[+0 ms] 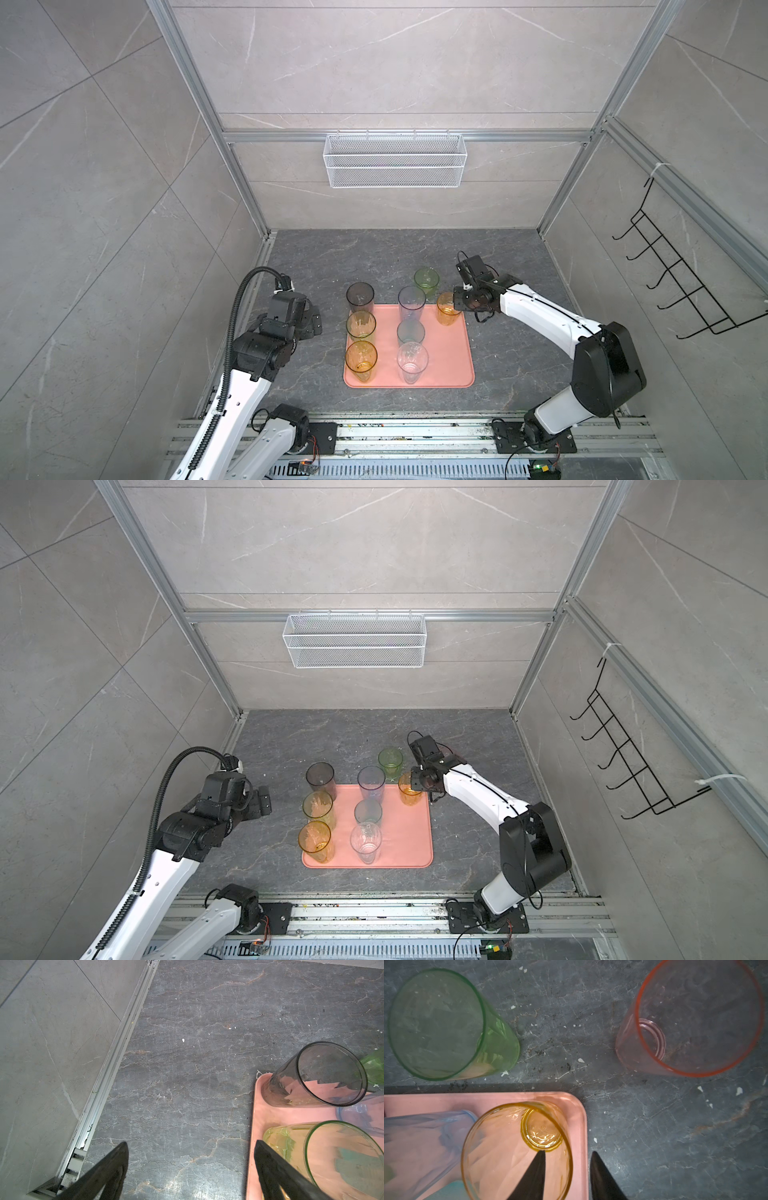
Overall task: Place the glasses into the tray
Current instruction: 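Lower the orange-yellow glass onto the tray and open the right gripper, then raise the right gripper and move it to the green glass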
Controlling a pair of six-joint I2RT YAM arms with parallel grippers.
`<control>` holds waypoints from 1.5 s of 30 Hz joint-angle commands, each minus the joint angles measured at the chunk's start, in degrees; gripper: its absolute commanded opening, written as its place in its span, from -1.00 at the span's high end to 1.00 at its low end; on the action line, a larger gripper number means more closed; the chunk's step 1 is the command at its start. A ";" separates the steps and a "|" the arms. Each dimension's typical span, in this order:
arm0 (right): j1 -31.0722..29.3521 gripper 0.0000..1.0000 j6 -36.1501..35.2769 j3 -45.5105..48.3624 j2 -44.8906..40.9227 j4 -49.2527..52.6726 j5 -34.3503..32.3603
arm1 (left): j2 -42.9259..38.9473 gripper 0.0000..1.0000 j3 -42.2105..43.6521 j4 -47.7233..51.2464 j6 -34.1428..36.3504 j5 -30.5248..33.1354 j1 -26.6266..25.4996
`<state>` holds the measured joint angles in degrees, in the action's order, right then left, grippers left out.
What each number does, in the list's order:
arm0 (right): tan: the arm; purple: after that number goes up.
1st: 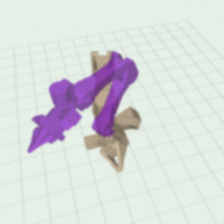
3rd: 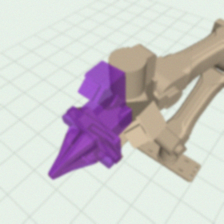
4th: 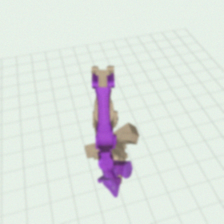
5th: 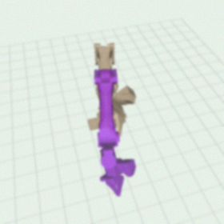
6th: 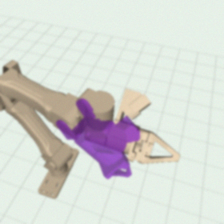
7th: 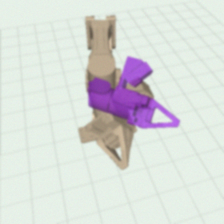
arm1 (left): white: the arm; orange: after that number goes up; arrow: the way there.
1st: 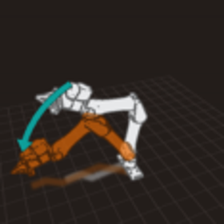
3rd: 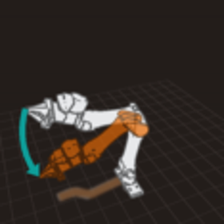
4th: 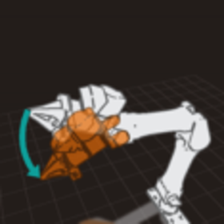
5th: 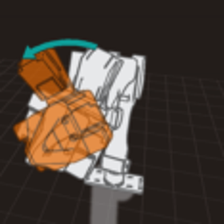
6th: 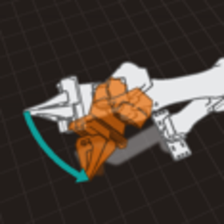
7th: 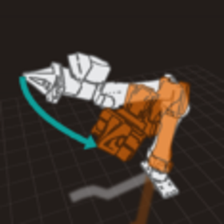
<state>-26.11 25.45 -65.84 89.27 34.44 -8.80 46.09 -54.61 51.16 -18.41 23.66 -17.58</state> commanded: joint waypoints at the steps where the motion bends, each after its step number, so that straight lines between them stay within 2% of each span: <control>1: 0.11 0.12 -1.05 -2.46 -3.20 1.81 -2.08 | -0.51 -0.89 0.23 -0.83 -0.17 0.51 0.35; 10: 0.08 0.05 -3.43 -9.60 -1.47 3.61 -2.72 | -0.78 -0.89 0.32 -0.97 -0.20 0.55 0.36; 19: 0.07 -0.01 -2.83 -18.24 6.83 2.40 -1.26 | -0.92 -0.89 0.31 -0.88 -0.30 0.60 0.36; 32: 0.09 -0.12 -0.54 -24.12 15.67 0.81 2.44 | -0.49 -0.89 0.33 -0.88 0.24 0.51 0.36; 45: -0.01 -0.12 0.72 -29.37 23.76 3.42 4.14 | -0.45 -0.89 0.33 -1.10 0.39 0.31 0.36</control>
<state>-26.11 24.91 -93.17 111.31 36.07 -5.50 45.80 -54.61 51.16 -18.41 23.77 -17.58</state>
